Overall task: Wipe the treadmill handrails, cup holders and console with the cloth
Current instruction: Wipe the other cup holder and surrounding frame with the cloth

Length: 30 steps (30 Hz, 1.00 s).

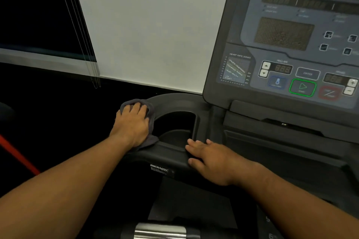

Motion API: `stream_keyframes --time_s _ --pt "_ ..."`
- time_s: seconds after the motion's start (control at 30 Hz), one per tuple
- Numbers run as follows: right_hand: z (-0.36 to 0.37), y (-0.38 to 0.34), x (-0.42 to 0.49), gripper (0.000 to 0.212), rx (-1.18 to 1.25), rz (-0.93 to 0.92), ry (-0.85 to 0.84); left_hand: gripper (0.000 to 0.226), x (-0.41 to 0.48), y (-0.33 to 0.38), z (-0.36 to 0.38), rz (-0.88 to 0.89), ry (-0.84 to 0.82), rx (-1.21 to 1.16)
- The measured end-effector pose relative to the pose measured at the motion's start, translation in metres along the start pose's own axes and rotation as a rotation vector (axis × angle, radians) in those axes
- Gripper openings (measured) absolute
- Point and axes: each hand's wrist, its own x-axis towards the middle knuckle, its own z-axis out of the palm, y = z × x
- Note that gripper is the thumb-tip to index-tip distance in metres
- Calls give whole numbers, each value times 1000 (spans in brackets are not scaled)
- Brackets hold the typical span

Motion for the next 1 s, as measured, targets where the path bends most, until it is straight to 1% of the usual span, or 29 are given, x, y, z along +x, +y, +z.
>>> stream_keyframes --time_s 0.1,0.2,0.23,0.3,0.33,0.37,0.43,0.5,0.57,0.63,0.7,0.77,0.83,0.87,0.9,0.93,0.97,1.0 --pt "-1 -2 -1 55 -6 1 -3 45 -35 0 1 179 101 80" --pt "-4 -2 -3 55 -13 -3 -19 47 -61 5 2 253 175 97" --pt "-4 -2 -4 56 -9 -3 -28 45 -68 6 3 281 203 109" --pt "-4 -2 -6 56 -5 -5 -47 33 -76 6 5 347 265 156" --pt "-5 -1 -7 56 -6 -8 -49 32 -77 8 3 341 246 178" --pt "-5 0 -8 55 -5 -13 -50 34 -77 11 1 313 211 203" --pt "-7 3 -10 51 26 -22 -40 26 -72 19 -3 228 192 265" --pt "-7 8 -12 42 115 -35 8 20 -66 31 -9 129 166 276" --pt "-6 14 -15 31 244 -59 103 24 -61 40 -17 18 140 219" --pt "-5 22 -18 26 325 -70 176 35 -64 48 -21 -56 98 200" --pt "-5 26 -20 24 348 -75 203 42 -71 53 -24 -83 99 114" --pt "-5 26 -20 25 310 -101 200 41 -76 54 -25 -68 71 13" --pt "-5 22 -19 32 261 -96 175 37 -79 52 -25 -42 67 -78" --pt "-5 19 -17 37 241 -86 172 36 -78 51 -26 -62 103 -138" --pt "-4 17 -15 39 221 -75 176 41 -76 50 -28 -105 141 -196" --pt "-3 15 -13 41 202 -68 188 56 -74 50 -31 -170 158 -226" --pt "-3 13 -10 43 188 -61 203 75 -71 49 -35 -239 140 -205" --pt "-3 12 -7 45 180 -48 219 92 -66 48 -41 -314 85 -127"
